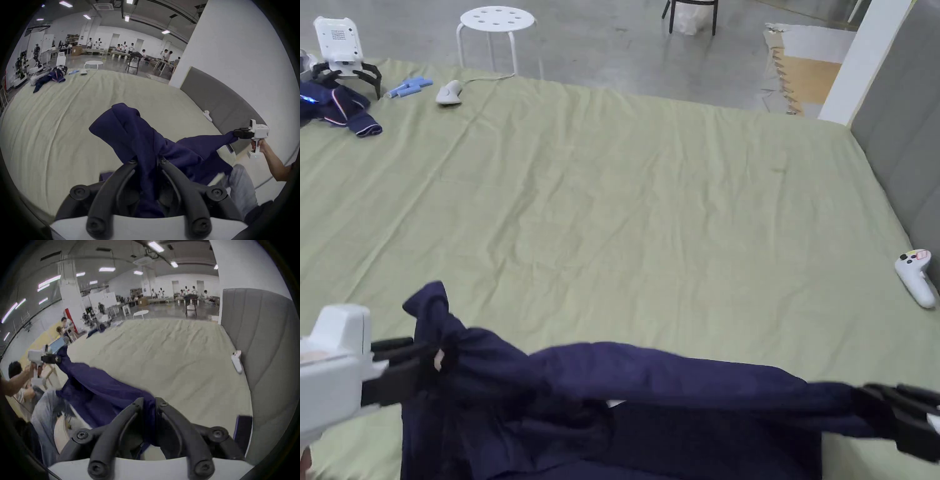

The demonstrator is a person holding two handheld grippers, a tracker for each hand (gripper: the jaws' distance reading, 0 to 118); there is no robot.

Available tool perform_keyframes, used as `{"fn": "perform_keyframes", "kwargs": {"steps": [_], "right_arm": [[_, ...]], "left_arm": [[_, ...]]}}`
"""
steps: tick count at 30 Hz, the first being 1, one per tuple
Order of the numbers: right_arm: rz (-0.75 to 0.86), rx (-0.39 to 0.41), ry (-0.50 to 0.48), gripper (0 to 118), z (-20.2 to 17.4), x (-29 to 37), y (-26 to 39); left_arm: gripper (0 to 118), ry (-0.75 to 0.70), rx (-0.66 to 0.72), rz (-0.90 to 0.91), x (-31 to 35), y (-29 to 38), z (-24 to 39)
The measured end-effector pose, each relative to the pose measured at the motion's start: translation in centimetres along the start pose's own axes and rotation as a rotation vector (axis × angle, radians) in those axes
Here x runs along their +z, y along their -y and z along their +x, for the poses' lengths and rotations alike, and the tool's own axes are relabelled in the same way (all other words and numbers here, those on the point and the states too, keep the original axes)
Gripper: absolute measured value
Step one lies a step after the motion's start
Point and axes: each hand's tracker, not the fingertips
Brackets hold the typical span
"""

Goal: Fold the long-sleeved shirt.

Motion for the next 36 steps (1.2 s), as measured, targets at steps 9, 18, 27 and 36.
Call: {"fn": "perform_keyframes", "kwargs": {"steps": [9, 18, 27, 36], "right_arm": [[-0.294, -0.003, 0.053, 12, -2.4, -5.8, 7.2], [-0.104, 0.004, 0.175, 118, -5.2, -1.1, 1.8], [0.491, 0.043, 0.378, 42, -14.5, 0.3, -3.0], [0.583, 0.010, 0.327, 0, -18.6, -1.1, -4.3]], "left_arm": [[21, -0.103, -0.022, -0.257, -3.2, 6.1, 0.2], [111, -0.093, -0.005, -0.094, 1.0, 2.3, 1.7], [92, -0.232, 0.078, 0.208, 2.3, -4.3, 5.5], [29, -0.135, 0.169, 0.077, -0.9, -6.6, -0.3]]}}
